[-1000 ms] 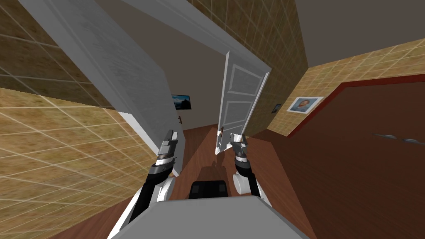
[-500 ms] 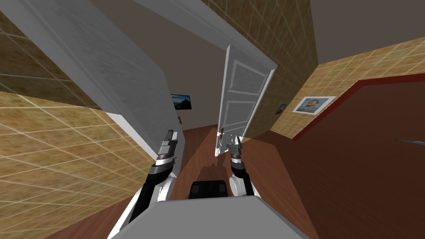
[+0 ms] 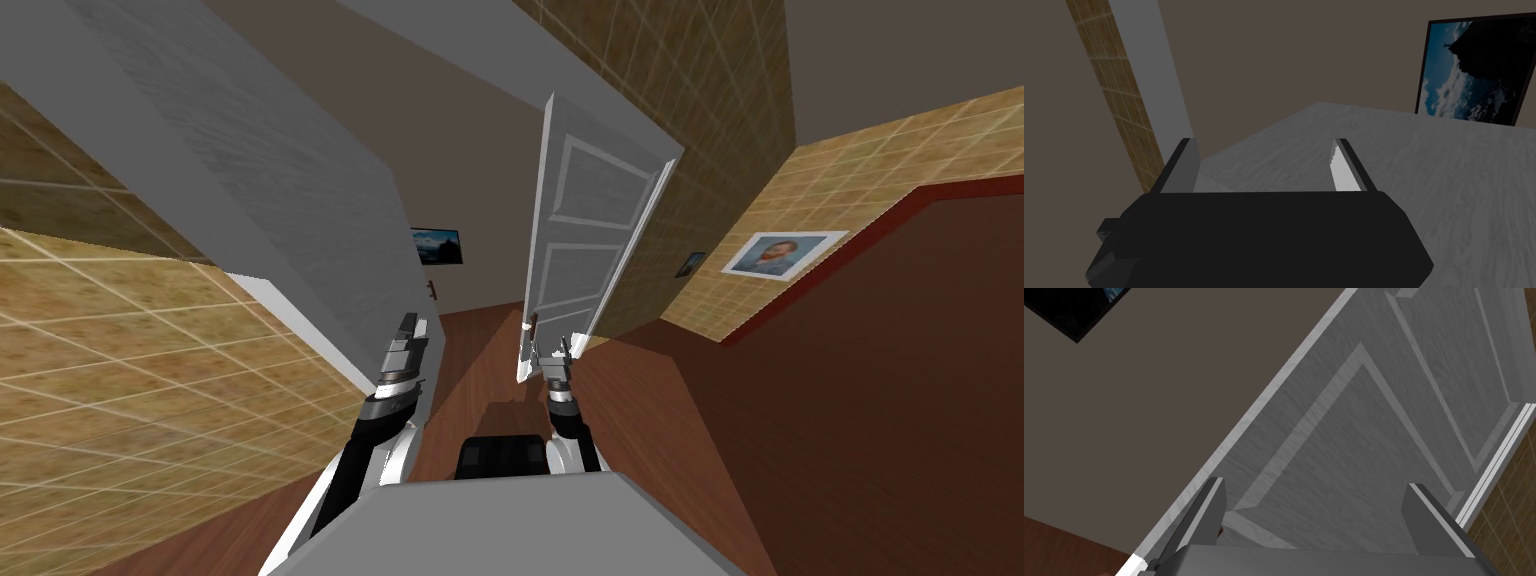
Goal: Push the door open
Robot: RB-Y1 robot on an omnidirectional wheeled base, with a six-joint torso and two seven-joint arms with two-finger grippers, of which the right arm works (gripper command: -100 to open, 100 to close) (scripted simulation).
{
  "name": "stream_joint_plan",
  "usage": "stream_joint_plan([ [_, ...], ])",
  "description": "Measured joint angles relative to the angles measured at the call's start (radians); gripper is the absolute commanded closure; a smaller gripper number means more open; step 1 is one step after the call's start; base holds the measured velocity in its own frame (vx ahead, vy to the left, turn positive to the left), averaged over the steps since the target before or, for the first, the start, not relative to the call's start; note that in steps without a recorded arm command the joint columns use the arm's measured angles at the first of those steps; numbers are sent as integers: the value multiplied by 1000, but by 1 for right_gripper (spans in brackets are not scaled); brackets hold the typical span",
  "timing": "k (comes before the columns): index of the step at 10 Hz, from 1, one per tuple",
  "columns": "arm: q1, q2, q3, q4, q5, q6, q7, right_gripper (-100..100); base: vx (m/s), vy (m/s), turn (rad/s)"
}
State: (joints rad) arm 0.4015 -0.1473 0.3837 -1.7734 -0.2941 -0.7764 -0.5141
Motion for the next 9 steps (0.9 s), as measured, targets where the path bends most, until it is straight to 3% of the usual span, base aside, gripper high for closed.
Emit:
stream_joint_plan([
  [9, -66, -45, 166, 255, -175, -56, -228, -100, 87, -91, 63],
])
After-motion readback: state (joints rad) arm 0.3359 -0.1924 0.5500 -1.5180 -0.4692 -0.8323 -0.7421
